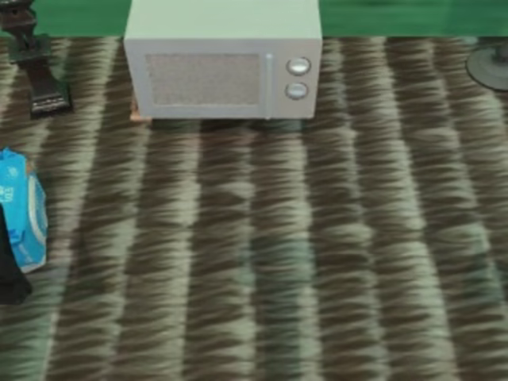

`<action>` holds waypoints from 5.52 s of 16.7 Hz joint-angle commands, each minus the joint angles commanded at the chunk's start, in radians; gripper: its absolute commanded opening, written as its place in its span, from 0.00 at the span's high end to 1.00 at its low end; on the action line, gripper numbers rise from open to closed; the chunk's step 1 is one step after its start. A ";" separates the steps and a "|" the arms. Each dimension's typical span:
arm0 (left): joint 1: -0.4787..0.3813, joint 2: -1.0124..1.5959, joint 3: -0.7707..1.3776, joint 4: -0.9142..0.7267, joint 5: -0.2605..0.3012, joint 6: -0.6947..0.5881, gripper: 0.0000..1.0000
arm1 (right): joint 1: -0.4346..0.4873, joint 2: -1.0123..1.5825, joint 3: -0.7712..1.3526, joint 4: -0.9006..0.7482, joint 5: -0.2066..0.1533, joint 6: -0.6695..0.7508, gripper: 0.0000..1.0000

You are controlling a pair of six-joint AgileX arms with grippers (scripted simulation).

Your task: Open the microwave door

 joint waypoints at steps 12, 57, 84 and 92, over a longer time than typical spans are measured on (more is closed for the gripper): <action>-0.130 0.388 0.413 -0.298 -0.040 -0.036 0.00 | 0.000 0.000 0.000 0.000 0.000 0.000 0.00; -0.612 2.452 2.413 -1.086 -0.293 -0.551 0.00 | 0.000 0.000 0.000 0.000 0.000 0.000 0.00; -0.638 2.385 2.301 -1.053 -0.296 -0.561 1.00 | 0.000 0.000 0.000 0.000 0.000 0.000 0.00; -0.643 2.306 2.157 -0.984 -0.308 -0.579 1.00 | 0.000 0.000 0.000 0.000 0.000 0.000 0.00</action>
